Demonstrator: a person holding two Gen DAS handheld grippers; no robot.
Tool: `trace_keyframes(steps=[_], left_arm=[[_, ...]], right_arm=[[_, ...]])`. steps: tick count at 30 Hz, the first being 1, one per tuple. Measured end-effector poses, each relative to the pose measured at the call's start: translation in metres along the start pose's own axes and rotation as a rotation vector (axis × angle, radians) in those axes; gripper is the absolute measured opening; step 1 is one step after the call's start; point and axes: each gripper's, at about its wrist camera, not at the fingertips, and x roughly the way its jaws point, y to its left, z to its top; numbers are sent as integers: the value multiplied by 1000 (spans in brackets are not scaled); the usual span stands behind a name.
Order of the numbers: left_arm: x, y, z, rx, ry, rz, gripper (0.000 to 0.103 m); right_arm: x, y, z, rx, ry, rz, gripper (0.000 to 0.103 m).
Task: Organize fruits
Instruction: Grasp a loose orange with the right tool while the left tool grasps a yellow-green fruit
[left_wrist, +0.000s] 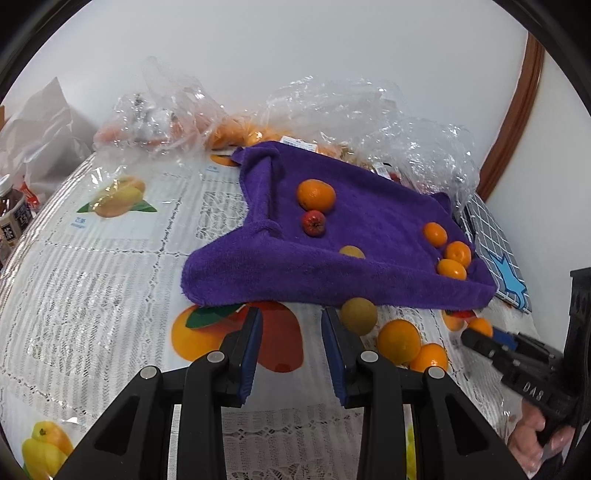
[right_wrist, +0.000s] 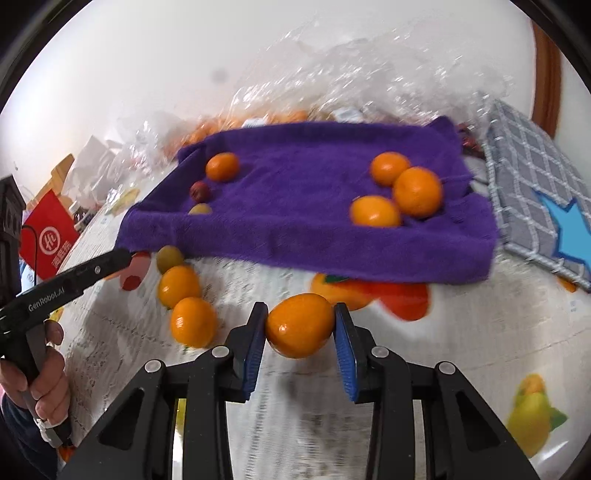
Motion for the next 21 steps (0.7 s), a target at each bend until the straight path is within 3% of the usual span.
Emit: trace_keyframes(steps=[5, 11, 16, 21], left_arm=[[1, -6, -2, 17, 14, -59, 31], [13, -23, 6, 3, 69, -129, 31], [27, -35, 13, -8, 92, -86, 31], [38, -28, 12, -49, 119, -107, 30]], right_arm=[[-11, -22, 0, -20, -47, -59, 36], [-7, -44, 0, 16, -37, -32, 36], [-10, -51, -2, 34, -54, -27, 36], [-9, -54, -4, 49, -46, -13, 36]])
